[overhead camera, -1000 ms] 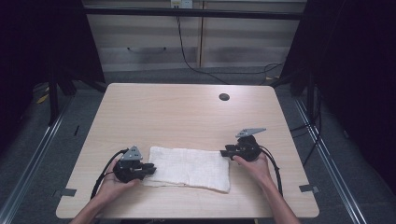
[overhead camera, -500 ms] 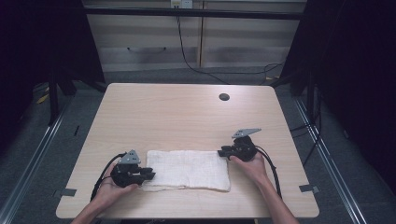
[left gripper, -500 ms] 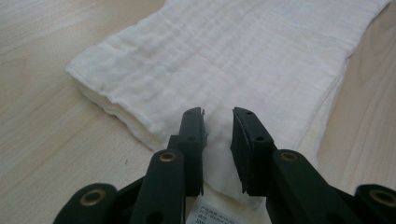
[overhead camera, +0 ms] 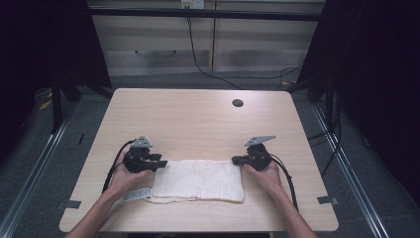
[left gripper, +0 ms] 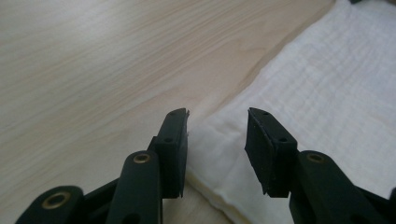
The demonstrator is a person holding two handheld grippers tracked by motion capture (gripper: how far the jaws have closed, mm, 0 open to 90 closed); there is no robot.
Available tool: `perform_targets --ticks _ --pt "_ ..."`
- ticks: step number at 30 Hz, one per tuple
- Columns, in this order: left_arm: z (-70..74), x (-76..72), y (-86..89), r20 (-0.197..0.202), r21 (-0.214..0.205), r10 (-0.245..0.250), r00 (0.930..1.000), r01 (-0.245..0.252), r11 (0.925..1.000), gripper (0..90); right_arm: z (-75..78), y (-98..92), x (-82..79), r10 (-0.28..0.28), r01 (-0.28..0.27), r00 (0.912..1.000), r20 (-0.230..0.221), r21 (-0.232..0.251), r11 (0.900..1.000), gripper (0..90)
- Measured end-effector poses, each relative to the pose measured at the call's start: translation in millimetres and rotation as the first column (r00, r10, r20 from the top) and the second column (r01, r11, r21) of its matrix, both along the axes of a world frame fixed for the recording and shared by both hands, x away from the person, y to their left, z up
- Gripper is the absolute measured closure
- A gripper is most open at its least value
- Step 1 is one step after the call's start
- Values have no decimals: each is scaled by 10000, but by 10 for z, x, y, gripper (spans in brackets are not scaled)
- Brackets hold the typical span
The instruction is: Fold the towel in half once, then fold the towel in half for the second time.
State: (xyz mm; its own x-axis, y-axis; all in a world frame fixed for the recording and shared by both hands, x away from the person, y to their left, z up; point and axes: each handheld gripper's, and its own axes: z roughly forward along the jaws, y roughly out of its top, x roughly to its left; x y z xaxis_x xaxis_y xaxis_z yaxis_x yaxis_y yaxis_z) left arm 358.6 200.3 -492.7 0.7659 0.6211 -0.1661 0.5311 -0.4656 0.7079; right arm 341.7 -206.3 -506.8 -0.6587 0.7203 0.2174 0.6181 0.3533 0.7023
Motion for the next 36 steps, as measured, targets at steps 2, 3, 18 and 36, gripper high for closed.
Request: perform_targets --ticks 2,3,18,36 --pt "-27 3 12 110 431 -27 9999 22 9991 557 -2 -8 7 4 -4 10000 -32 37 10000 874" --pt "-34 0 25 111 320 69 9999 -73 9995 550 -6 -14 8 -29 30 10000 -61 104 9999 874" --pt "-65 -137 57 475 715 -344 9983 310 9970 857 38 -34 -18 -223 216 9996 161 418 9989 880" --pt "-96 -120 91 394 298 -295 9988 284 9992 857 345 -42 -94 -108 -67 9923 1232 1408 9900 882"
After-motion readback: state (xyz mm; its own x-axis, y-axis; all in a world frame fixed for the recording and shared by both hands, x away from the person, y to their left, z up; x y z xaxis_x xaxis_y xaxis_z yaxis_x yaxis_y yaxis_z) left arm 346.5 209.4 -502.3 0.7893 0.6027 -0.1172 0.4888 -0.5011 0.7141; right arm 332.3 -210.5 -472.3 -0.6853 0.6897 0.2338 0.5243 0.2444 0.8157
